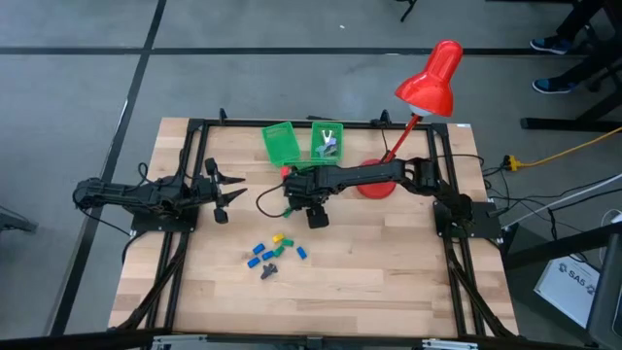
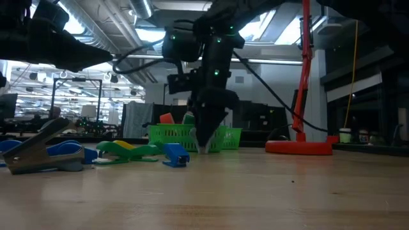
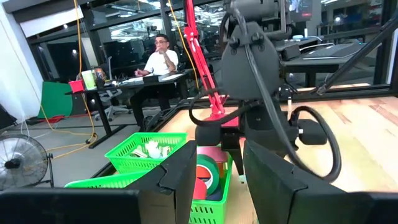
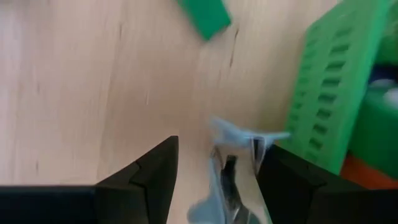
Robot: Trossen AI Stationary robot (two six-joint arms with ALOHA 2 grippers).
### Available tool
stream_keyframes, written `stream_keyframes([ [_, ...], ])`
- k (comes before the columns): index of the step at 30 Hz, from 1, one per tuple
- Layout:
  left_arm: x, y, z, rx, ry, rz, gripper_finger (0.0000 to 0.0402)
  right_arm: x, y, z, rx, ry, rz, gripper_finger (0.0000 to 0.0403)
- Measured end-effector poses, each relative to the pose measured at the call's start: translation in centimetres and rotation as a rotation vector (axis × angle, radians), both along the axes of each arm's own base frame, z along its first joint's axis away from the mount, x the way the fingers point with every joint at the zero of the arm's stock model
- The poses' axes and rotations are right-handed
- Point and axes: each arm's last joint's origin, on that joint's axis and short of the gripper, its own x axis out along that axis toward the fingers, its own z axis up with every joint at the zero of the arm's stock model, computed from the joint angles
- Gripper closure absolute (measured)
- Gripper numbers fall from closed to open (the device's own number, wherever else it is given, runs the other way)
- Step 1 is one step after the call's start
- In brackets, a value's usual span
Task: Pick and place Stapler, Stapler remover, tape
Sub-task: Put the blue staple remover into the right green bin
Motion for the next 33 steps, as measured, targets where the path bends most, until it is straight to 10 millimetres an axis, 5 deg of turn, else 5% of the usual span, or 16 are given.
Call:
stream_keyframes([
  [9, 0.0, 0.0, 0.0, 0.0, 0.0, 0.0, 0.0274, 0.4, 0.0, 0.2, -0.001, -0.043, -0.001, 0.022],
  [21, 0.0, 0.0, 0.0, 0.0, 0.0, 0.0, 0.0274, 0.4, 0.0, 0.2, -0.002, -0.046, -0.002, 0.0388],
  [33, 0.0, 0.0, 0.0, 0.0, 0.0, 0.0, 0.0274, 0.8, 2.2, 1.1, -0.009, -0.066, 0.083, 0.0389],
])
